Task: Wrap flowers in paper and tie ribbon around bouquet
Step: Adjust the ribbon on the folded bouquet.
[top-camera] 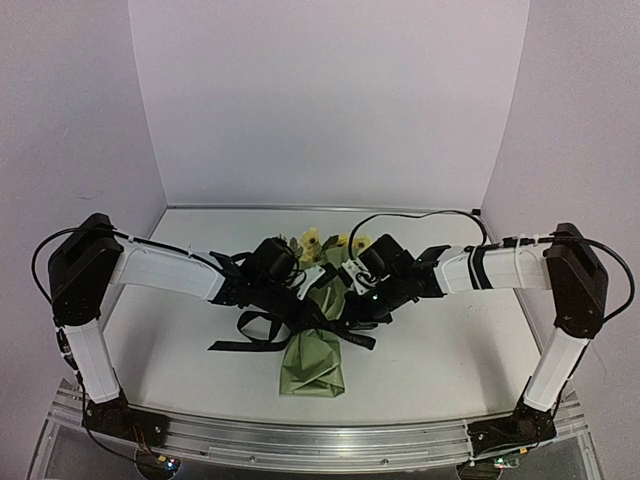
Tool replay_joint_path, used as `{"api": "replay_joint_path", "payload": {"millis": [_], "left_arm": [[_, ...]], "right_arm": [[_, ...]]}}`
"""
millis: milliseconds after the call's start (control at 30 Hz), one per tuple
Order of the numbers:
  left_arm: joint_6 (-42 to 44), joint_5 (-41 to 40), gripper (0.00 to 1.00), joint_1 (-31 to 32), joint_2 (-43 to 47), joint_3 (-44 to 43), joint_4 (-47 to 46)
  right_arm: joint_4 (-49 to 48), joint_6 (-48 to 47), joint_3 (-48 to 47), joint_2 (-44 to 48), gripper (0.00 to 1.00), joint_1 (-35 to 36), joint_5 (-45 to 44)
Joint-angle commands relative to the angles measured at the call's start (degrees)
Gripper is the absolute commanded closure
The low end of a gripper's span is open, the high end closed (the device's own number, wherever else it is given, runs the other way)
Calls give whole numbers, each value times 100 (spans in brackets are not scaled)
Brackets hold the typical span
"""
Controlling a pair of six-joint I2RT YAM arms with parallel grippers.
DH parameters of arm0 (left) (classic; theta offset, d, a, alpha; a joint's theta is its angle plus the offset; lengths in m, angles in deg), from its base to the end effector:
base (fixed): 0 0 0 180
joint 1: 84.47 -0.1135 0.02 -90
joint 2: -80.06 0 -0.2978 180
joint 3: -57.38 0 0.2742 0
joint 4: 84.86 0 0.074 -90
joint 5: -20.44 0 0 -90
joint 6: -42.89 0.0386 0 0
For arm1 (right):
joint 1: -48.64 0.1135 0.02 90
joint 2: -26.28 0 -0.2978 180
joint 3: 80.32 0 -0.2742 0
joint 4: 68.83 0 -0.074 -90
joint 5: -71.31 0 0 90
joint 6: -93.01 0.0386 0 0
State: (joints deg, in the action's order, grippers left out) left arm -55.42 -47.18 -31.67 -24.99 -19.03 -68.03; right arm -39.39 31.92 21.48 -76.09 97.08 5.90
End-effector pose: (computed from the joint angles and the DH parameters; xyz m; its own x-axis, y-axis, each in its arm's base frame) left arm 0.2391 -0.3394 0.1915 -0.5563 0.5118 -0.6547 0.8262 0.4248 -0.3699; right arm 0.2525 0.3090 0.2043 -0.8756 -0.3250 -0.3574 -0.4808 0.6576 0.5800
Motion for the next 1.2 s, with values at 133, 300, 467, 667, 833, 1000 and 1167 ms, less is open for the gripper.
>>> {"api": "replay_joint_path", "payload": {"millis": [133,300,467,667,833,1000,1167], "left_arm": [[255,-597,100,24,-214,-62,446],[373,-864,100,17,-198,11,624],[436,-1027,100,10,-129,92,669],[468,-1104,100,6,-106,126,680],[471,-1140,100,2,-66,186,667],[462,-1158,100,-4,-20,263,637],[453,-1145,100,-25,4,307,618]], "right_arm": [[-80,173,143,373,100,-10,-452],[-20,152,252,521,100,-6,-554],[64,89,382,691,100,-9,-671],[210,-4,565,916,100,-7,-810],[297,-122,835,1197,100,-17,-999],[365,-184,1163,1513,100,-101,-1157],[418,-212,1448,1787,100,-197,-1225]]}}
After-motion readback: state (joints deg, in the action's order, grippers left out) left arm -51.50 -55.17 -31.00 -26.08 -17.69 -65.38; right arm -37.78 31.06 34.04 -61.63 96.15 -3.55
